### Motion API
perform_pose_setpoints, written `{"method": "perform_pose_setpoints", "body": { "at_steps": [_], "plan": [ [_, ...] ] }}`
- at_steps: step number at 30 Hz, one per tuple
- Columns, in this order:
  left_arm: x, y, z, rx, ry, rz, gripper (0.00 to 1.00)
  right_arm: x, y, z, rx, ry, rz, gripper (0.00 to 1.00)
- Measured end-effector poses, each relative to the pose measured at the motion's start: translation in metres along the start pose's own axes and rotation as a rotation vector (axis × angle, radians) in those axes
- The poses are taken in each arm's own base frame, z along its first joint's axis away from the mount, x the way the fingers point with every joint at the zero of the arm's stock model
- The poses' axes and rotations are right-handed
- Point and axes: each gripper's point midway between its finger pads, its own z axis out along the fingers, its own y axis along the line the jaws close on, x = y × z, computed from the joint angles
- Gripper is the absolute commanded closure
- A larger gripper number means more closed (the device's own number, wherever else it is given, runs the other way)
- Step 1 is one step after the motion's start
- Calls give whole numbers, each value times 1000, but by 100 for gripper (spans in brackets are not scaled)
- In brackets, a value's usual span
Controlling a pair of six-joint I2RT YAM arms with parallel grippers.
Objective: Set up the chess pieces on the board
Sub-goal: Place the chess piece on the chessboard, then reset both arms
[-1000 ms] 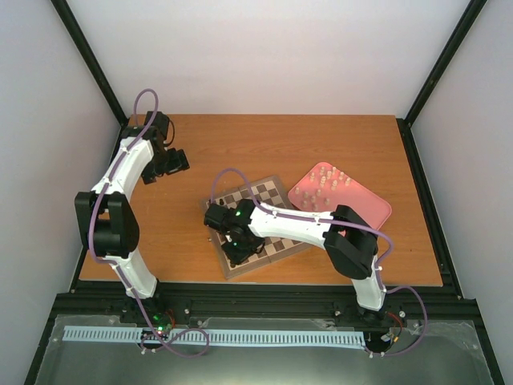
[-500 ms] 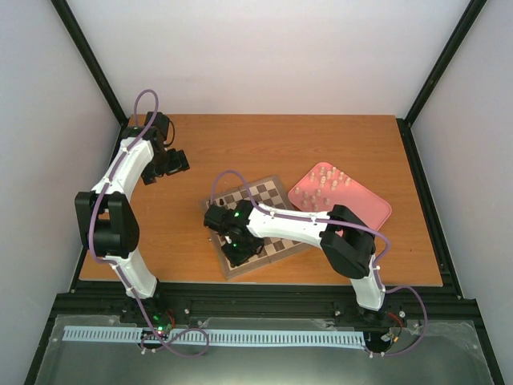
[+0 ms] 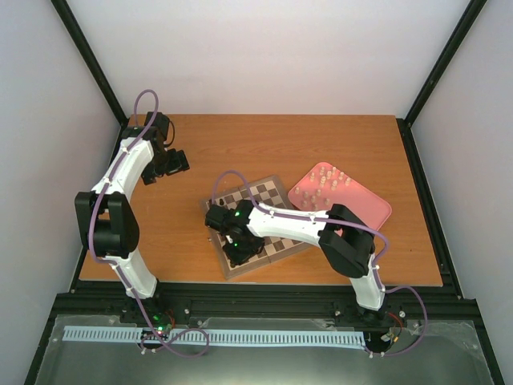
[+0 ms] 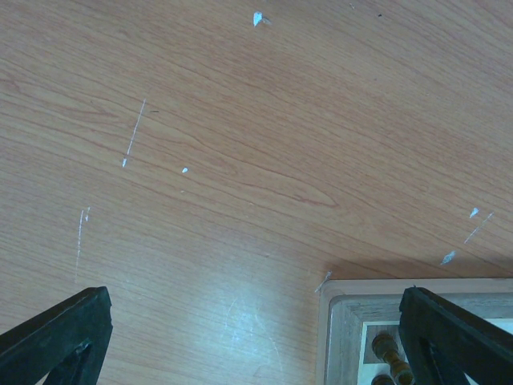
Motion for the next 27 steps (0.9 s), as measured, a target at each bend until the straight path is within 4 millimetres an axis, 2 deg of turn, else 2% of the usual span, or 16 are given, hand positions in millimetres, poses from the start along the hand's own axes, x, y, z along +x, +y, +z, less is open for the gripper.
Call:
{"method": "perform_pose_setpoints", "body": {
  "at_steps": [6,13,18,20,22,26,27],
  "plan": [
    [0,0,0,0,0,0,0,0,1,0,-4,3,-12,71],
    [0,0,0,0,0,0,0,1,-2,0,12,0,-14,63],
    [0,0,0,0,0,0,0,3,-9,-15,43,-20,-7,57],
    [0,0,0,0,0,0,0,4,-11,-28,49,-42,-1,50],
    [0,0,0,-1,-1,0,0,5,-14,-45,52,-77,3,39],
    [-1,1,0,-7,-4,0,0,4,-27,-85,70,-168,18,1],
    [-1,2,0,-9,-4,0,0,2,-32,-95,74,-191,33,0]
  ]
}}
